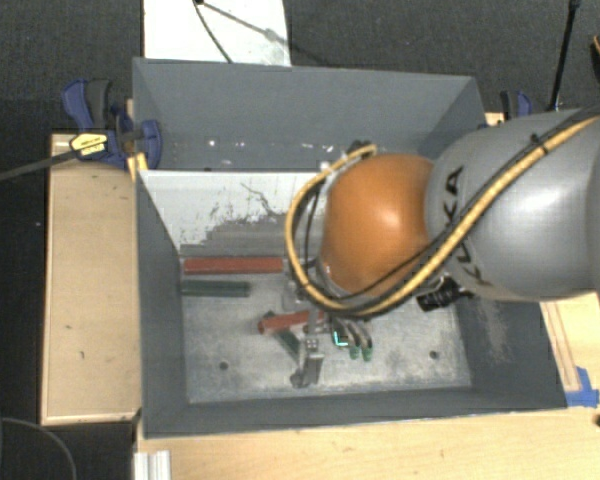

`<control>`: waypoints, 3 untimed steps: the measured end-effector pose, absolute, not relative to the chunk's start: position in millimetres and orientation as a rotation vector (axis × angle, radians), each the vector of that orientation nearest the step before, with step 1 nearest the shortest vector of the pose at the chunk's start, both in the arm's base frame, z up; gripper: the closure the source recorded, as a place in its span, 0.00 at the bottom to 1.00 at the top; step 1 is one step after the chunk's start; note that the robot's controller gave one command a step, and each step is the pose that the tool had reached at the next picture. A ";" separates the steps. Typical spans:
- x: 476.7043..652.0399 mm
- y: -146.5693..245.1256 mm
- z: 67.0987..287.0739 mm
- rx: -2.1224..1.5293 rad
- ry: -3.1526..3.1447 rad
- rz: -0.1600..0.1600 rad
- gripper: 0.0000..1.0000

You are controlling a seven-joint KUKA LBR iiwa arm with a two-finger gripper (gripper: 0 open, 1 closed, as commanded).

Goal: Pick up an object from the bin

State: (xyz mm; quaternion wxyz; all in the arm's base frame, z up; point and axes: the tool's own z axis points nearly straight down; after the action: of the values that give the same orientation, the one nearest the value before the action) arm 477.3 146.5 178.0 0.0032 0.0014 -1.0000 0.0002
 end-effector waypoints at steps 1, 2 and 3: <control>544.4 112.8 66.6 0.142 -3.137 0.000 0.00; 544.6 114.9 73.0 0.136 -3.139 -0.002 1.00; 518.2 96.4 211.3 0.566 -3.099 0.000 1.00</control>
Offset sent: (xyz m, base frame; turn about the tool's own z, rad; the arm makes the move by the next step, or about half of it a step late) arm 0.0662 -0.0320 -0.1080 -0.0903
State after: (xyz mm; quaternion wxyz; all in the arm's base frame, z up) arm 518.2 96.4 211.3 -0.0044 0.1798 -0.9837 0.0001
